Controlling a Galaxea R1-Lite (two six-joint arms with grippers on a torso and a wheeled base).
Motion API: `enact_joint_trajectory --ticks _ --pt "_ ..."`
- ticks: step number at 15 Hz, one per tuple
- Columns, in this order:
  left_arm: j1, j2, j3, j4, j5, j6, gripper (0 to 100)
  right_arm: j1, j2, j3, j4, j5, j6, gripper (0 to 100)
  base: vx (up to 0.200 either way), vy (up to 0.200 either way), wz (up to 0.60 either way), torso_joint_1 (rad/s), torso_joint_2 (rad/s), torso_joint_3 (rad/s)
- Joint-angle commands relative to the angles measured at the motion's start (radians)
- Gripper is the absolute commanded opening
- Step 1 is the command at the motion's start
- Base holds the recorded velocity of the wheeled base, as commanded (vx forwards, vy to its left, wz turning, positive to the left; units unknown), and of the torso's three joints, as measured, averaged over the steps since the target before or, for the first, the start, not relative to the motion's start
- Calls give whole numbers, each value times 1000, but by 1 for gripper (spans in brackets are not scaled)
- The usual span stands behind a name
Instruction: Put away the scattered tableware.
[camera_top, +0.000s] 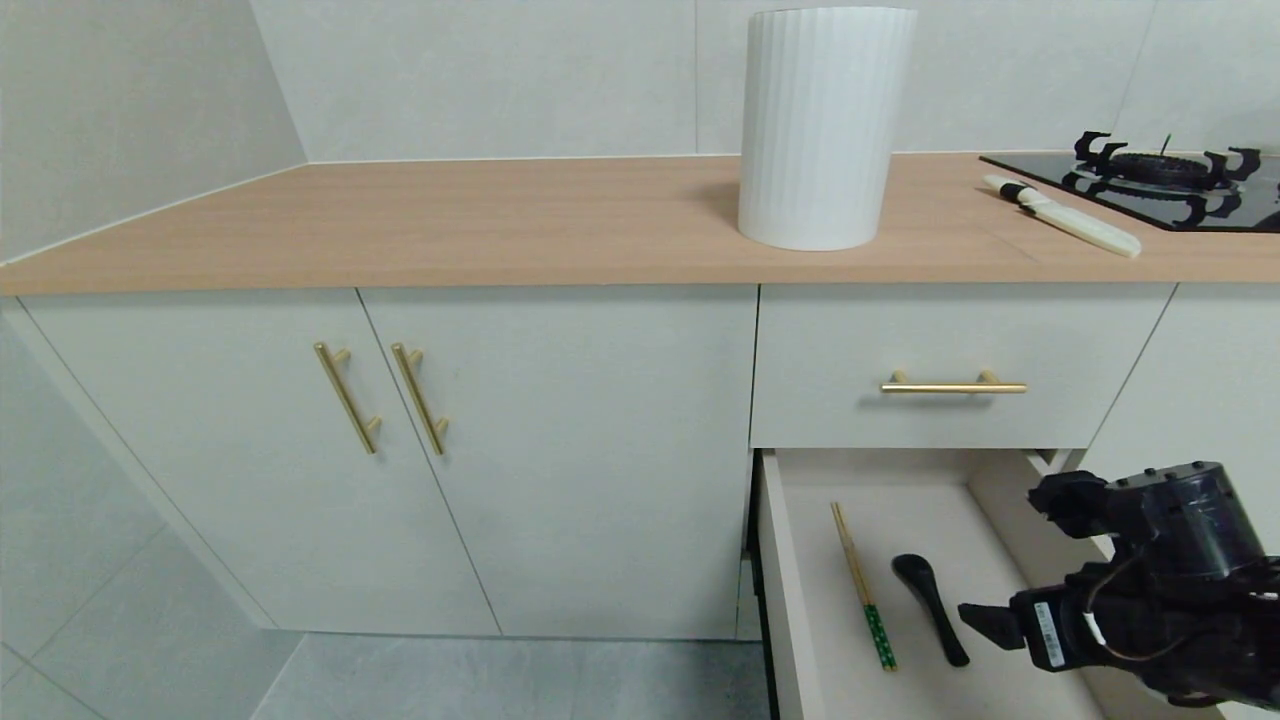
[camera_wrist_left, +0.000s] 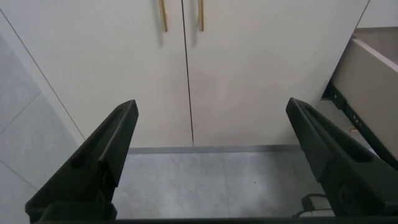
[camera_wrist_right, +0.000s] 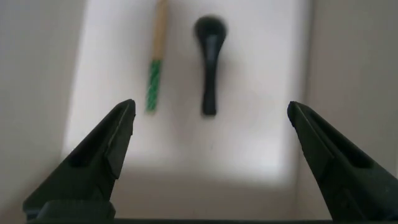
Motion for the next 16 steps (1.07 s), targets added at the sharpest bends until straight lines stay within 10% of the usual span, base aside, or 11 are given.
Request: enact_joint_trajectory --ticks 1,9,16 --pt "0 2 0 0 0 0 100 40 -177 -74 139 46 1 100 0 0 0 0 0 0" --pt "0 2 0 0 0 0 100 71 -209 -100 259 66 1 100 0 0 0 0 0 0" --pt "0 2 0 0 0 0 100 98 -197 -88 262 66 -1 100 -200 0 0 2 0 4"
